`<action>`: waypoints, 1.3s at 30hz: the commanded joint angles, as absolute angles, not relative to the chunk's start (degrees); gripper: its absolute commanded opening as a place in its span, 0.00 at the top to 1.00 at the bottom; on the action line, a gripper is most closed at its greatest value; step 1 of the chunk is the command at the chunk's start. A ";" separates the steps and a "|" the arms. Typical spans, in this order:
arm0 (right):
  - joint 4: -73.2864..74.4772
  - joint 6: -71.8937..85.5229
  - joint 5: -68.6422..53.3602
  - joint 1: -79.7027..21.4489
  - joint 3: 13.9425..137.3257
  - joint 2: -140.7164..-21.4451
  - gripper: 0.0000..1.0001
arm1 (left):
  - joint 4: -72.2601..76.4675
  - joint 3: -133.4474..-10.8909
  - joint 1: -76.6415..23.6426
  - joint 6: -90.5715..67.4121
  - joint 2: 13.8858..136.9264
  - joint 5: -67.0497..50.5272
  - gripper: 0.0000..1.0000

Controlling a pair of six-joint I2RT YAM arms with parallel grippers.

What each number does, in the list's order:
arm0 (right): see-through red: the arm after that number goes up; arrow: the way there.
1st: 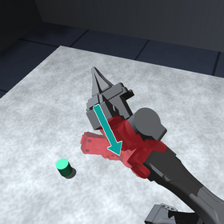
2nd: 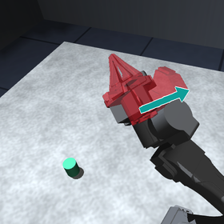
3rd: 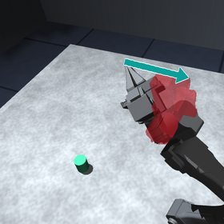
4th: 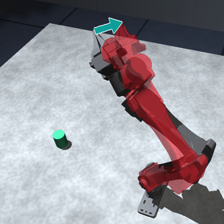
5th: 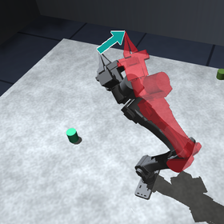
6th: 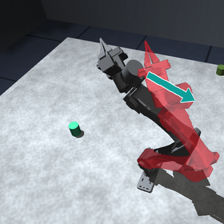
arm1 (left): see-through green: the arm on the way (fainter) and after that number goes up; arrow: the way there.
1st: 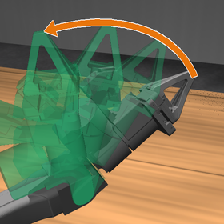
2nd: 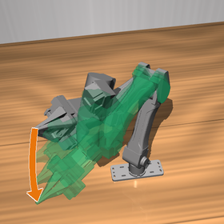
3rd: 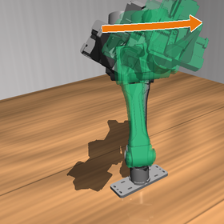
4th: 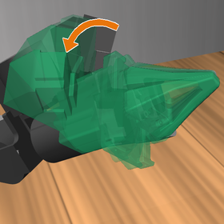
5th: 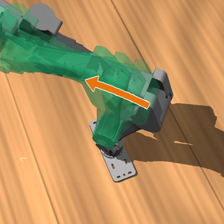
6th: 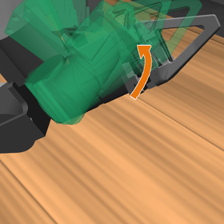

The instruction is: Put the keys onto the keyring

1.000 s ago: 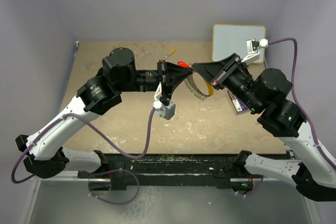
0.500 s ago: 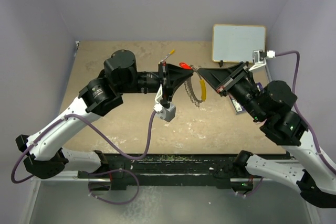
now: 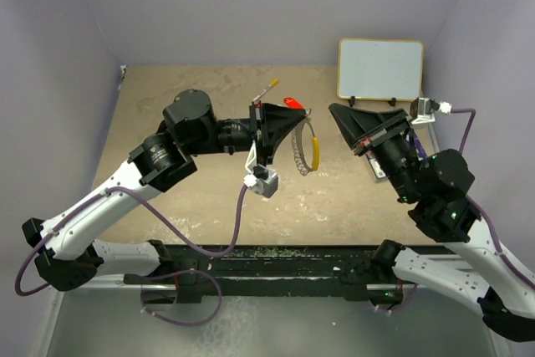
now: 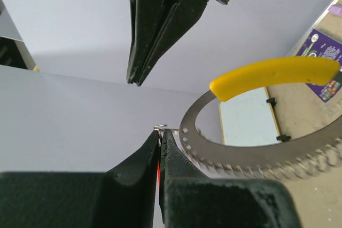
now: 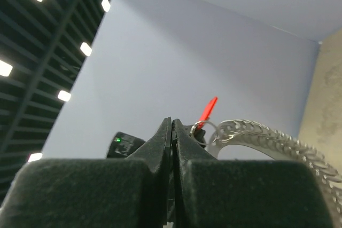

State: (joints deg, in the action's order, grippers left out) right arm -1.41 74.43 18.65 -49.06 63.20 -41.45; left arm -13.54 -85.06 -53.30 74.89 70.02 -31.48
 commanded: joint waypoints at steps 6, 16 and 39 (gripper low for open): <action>-11.31 73.88 19.53 -48.87 63.16 -40.55 1.00 | -3.27 -81.02 -53.16 77.32 66.40 -32.91 0.97; 3.01 65.74 13.83 -48.87 74.18 -43.94 0.63 | -10.91 -85.24 -53.17 79.64 66.71 -33.28 0.97; 5.14 68.43 7.01 -48.87 70.12 -45.93 0.51 | -22.62 -86.08 -53.08 93.71 64.88 -37.21 0.97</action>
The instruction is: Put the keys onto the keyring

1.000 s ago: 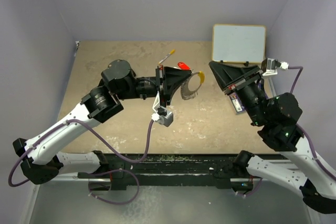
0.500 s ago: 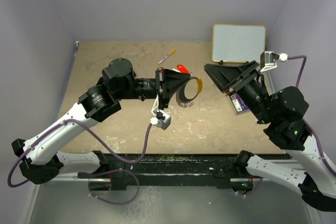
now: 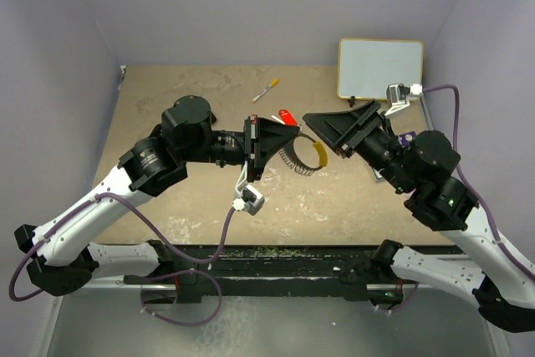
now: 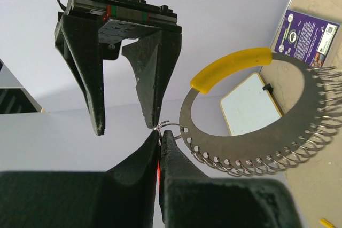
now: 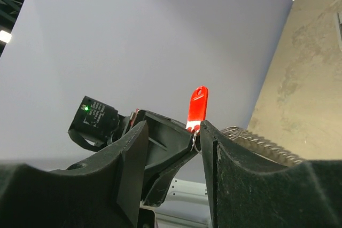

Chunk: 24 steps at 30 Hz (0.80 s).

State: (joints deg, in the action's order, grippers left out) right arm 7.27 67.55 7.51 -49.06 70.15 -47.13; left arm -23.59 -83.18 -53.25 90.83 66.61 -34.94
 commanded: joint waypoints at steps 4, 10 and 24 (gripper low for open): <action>3.98 69.16 5.73 -48.87 69.40 -46.32 0.49 | -22.40 -85.72 -53.07 93.91 64.98 -37.23 0.97; 3.00 69.61 5.47 -48.87 68.76 -47.17 0.48 | -21.75 -85.76 -53.06 94.19 65.27 -36.82 0.97; 1.26 71.74 5.33 -48.87 67.64 -47.57 0.46 | -20.77 -84.84 -52.91 94.46 65.47 -36.04 0.97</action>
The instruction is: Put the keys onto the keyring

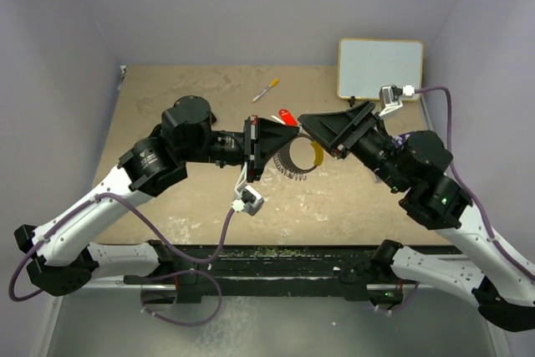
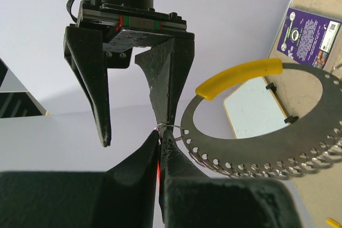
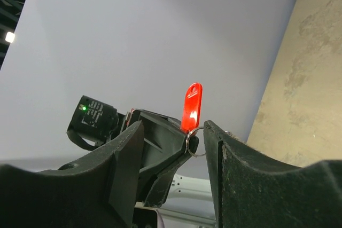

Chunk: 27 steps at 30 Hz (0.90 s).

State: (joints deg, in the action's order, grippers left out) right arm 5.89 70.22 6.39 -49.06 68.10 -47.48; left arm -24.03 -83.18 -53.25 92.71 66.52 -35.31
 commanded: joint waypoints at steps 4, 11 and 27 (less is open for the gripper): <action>-0.25 73.38 3.26 -48.88 66.69 -47.82 0.46 | -20.71 -84.07 -52.48 95.58 65.48 -36.03 0.97; 4.08 72.46 5.15 -48.87 68.39 -46.37 0.46 | -19.53 -82.25 -51.86 95.50 65.00 -35.51 0.97; 3.48 72.42 4.72 -48.91 68.48 -46.43 0.46 | -18.98 -81.61 -51.50 95.61 64.61 -37.00 0.97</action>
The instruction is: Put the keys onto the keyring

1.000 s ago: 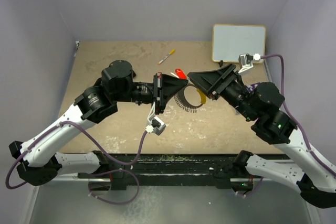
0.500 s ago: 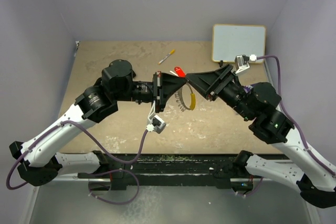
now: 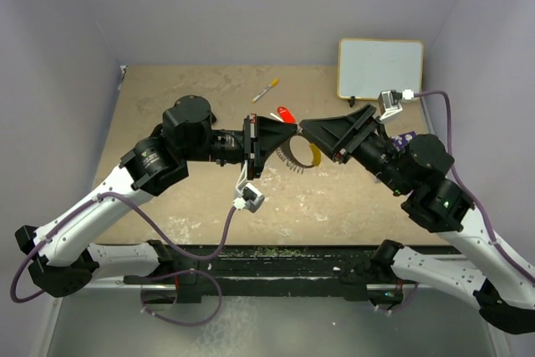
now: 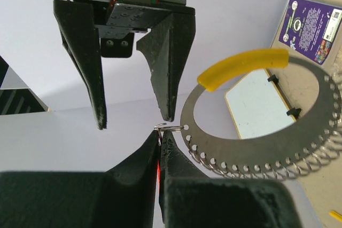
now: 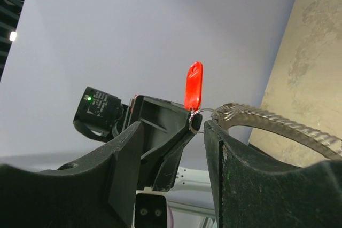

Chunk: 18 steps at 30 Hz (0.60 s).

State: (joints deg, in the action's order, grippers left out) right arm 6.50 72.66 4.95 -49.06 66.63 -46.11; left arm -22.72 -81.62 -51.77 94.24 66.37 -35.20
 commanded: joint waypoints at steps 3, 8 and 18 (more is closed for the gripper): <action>3.56 72.42 4.79 -48.87 68.94 -46.85 0.46 | -18.87 -81.25 -51.50 95.85 64.43 -37.47 0.97; 2.06 72.42 4.40 -48.87 69.00 -48.14 0.46 | -18.67 -81.07 -51.45 95.81 64.34 -37.94 0.97; 1.30 72.41 4.30 -48.87 69.34 -48.42 0.51 | -18.98 -80.66 -51.50 96.16 64.18 -37.48 0.97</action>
